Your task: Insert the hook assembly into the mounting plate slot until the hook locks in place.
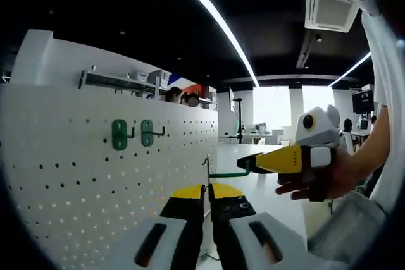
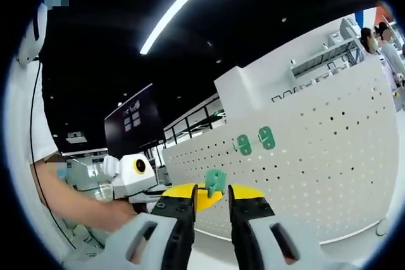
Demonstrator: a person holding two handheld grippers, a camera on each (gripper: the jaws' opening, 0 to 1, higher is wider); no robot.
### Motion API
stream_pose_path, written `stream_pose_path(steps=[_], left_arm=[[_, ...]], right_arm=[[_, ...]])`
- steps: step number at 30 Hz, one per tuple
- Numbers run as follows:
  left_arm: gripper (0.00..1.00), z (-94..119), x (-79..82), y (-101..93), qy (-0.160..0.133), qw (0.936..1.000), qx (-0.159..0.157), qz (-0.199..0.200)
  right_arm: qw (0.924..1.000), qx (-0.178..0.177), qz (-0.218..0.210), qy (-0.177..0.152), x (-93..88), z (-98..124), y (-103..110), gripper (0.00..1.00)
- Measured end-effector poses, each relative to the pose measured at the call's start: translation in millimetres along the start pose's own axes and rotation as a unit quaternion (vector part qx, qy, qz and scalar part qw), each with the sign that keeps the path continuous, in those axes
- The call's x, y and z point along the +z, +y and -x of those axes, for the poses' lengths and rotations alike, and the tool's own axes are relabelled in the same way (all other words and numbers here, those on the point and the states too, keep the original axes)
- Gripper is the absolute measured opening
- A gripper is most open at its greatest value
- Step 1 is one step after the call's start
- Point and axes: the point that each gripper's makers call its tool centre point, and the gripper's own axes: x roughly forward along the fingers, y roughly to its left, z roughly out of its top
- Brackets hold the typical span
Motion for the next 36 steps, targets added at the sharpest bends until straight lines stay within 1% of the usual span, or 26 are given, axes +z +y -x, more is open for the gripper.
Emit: stream_pose_path(steps=[15, 23, 30, 36], left_arm=[[0.02, -3, 2.4, -6.0, -0.005, 1.0000, 0.004, 0.003], [0.02, -7, 6.3, -12.2, -0.012, 0.9999, 0.005, 0.005], [0.02, -8, 8.5, -15.4, -0.015, 0.9998, 0.009, 0.002], [0.02, -7, 7.9, -15.9, -0.013, 0.9997, 0.020, 0.000]], right_arm=[[1.0000, -0.001, -0.002, 0.000, -0.1, -11, 1, 0.11], [0.9999, -0.013, -0.002, 0.006, -2.0, -13, -3, 0.07], [0.9998, -0.016, -0.002, 0.006, -2.0, -13, -3, 0.06], [0.9997, -0.021, 0.006, 0.007, -2.2, -15, -3, 0.04]])
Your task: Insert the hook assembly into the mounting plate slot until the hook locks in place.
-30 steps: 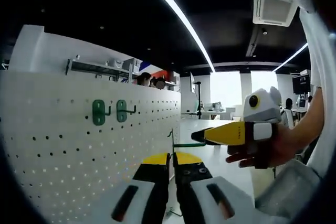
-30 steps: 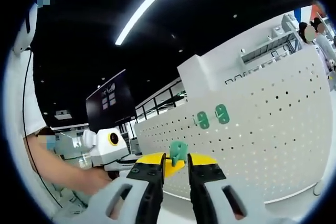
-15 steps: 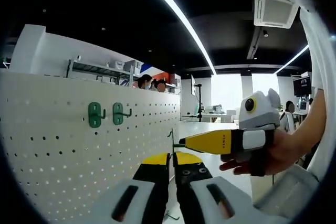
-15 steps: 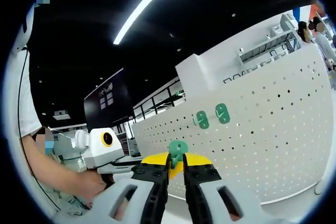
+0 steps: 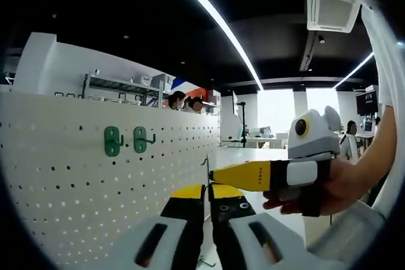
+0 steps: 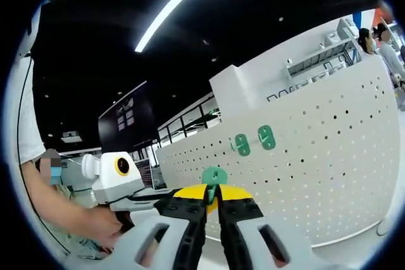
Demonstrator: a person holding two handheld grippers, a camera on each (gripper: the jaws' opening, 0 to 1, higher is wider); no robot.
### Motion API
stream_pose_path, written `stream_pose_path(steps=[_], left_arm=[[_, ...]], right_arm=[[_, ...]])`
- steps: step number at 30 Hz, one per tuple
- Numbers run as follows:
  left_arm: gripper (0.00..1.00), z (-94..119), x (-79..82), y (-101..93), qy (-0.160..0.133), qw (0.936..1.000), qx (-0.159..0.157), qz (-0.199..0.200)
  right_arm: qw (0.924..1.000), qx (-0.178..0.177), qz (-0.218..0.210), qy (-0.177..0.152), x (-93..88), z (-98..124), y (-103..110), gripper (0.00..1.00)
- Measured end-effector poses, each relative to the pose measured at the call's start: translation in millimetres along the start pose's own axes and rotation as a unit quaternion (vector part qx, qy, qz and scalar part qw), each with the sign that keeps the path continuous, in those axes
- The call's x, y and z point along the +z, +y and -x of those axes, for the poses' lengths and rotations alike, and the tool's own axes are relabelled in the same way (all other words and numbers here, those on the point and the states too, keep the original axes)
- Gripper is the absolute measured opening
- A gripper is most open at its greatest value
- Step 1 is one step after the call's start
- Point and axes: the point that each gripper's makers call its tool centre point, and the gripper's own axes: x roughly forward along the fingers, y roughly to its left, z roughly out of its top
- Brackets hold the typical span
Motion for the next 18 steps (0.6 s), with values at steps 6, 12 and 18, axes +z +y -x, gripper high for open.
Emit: stream_pose_path(steps=[6, 12, 18], left_arm=[[0.02, 0.5, -2.0, 0.8, 0.005, 1.0000, 0.006, -0.003], [0.02, 0.8, -2.4, 1.0, 0.006, 0.9999, 0.007, -0.004], [0.03, -0.5, 0.4, 0.5, -0.001, 1.0000, 0.008, -0.005]], right_arm=[[0.9998, -0.015, 0.009, 0.006, -2.1, -0.7, -1.6, 0.02], [0.9995, -0.022, 0.020, 0.013, -2.2, -0.7, -1.6, 0.01], [0.9994, -0.024, 0.025, 0.009, 1.7, 0.4, -0.2, 0.00]])
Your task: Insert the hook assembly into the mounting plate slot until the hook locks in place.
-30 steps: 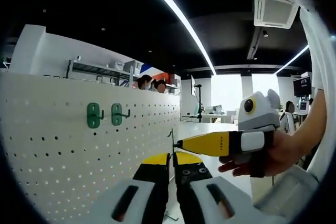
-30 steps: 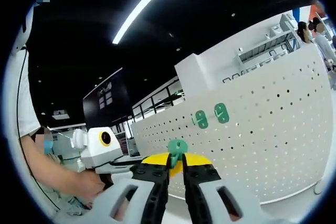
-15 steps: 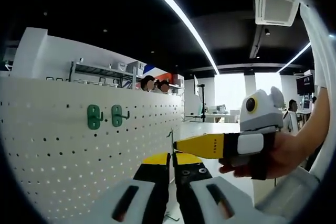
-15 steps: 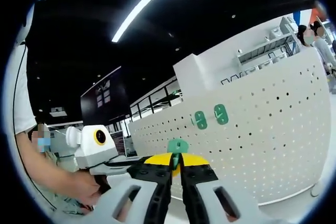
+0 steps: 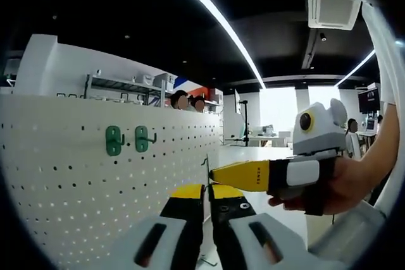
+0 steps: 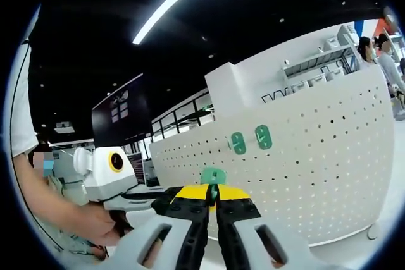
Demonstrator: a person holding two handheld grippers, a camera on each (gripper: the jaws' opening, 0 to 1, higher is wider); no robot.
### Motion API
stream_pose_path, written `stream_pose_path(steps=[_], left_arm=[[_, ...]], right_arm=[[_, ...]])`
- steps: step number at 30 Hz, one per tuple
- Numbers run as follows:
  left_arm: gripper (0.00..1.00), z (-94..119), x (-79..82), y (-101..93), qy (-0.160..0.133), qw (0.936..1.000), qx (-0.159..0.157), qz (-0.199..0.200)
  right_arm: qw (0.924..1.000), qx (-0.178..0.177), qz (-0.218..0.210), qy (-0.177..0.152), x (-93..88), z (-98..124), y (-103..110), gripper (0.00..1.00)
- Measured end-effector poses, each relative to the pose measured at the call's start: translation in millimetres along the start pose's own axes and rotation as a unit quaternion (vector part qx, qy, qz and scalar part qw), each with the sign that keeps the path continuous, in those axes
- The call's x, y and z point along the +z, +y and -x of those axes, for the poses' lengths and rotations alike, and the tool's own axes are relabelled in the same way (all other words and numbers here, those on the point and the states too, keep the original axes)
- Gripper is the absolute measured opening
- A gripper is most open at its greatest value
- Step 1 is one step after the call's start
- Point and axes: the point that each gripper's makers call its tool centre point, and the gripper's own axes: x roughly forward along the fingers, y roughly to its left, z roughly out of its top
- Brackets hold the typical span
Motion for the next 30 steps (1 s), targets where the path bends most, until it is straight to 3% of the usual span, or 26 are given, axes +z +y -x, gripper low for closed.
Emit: stream_pose_path(steps=[9, 15, 18, 21, 26, 30], left_arm=[[0.08, -1, 0.3, -2.9, 0.001, 0.9997, -0.002, -0.026], [0.23, -1, -4.0, -3.9, 0.010, 0.9996, -0.006, -0.026], [0.37, -2, -5.0, -1.9, 0.011, 0.9997, 0.001, -0.023], [0.44, -3, -7.2, -1.3, 0.013, 0.9997, 0.000, -0.021], [0.62, -4, -12.5, 2.0, 0.021, 0.9995, 0.010, -0.022], [0.69, -4, -13.2, 3.8, 0.023, 0.9994, 0.015, -0.020]], right_arm=[[1.0000, 0.003, 0.000, 0.001, 2.1, 0, 2, 0.00], [1.0000, 0.001, 0.001, 0.002, 1.9, 1, 1, 0.00], [1.0000, 0.002, 0.001, 0.002, 1.5, 1, 2, 0.00], [1.0000, 0.002, -0.001, 0.003, 1.0, 2, 2, 0.00], [1.0000, 0.002, -0.002, 0.004, 0.4, 2, 1, 0.00], [1.0000, 0.002, -0.002, 0.004, 0.8, 3, 1, 0.00]])
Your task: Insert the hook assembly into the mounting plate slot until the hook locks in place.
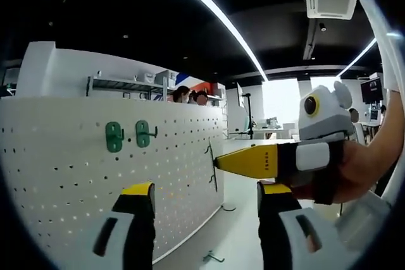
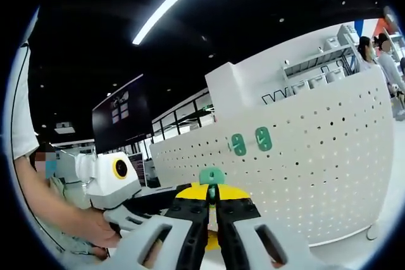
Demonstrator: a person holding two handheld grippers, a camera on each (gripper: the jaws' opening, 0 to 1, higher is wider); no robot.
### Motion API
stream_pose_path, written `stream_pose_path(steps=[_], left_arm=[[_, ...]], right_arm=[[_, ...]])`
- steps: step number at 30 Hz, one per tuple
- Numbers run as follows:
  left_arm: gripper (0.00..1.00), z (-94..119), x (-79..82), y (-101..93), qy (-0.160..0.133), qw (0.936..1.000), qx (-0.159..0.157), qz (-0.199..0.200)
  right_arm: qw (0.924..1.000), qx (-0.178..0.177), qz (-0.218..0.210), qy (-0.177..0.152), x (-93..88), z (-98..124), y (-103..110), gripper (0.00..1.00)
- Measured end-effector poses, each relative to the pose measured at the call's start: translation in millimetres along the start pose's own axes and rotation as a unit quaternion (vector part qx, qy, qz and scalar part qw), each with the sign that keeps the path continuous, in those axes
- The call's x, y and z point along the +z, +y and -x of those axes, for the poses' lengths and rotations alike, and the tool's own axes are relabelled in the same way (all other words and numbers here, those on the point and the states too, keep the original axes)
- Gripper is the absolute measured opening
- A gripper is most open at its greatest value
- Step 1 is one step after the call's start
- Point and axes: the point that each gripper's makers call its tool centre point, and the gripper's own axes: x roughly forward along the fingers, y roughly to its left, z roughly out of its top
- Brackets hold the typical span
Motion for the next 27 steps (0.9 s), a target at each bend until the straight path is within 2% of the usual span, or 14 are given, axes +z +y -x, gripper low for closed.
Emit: stream_pose_path(steps=[9, 20, 27], left_arm=[[0.67, 2, -4.8, 0.4, 0.012, 0.9999, 0.002, -0.006], [0.65, 12, -14.6, 4.7, 0.025, 0.9996, 0.013, 0.001], [0.64, 23, -17.3, 10.7, 0.029, 0.9992, 0.026, 0.004]], right_arm=[[1.0000, -0.004, 0.006, 0.001, 3.4, 0, -6, 0.00], [0.9970, -0.044, 0.063, 0.010, 18.5, -6, -38, 0.01], [0.9947, -0.063, 0.081, 0.011, 26.9, -10, -54, 0.01]])
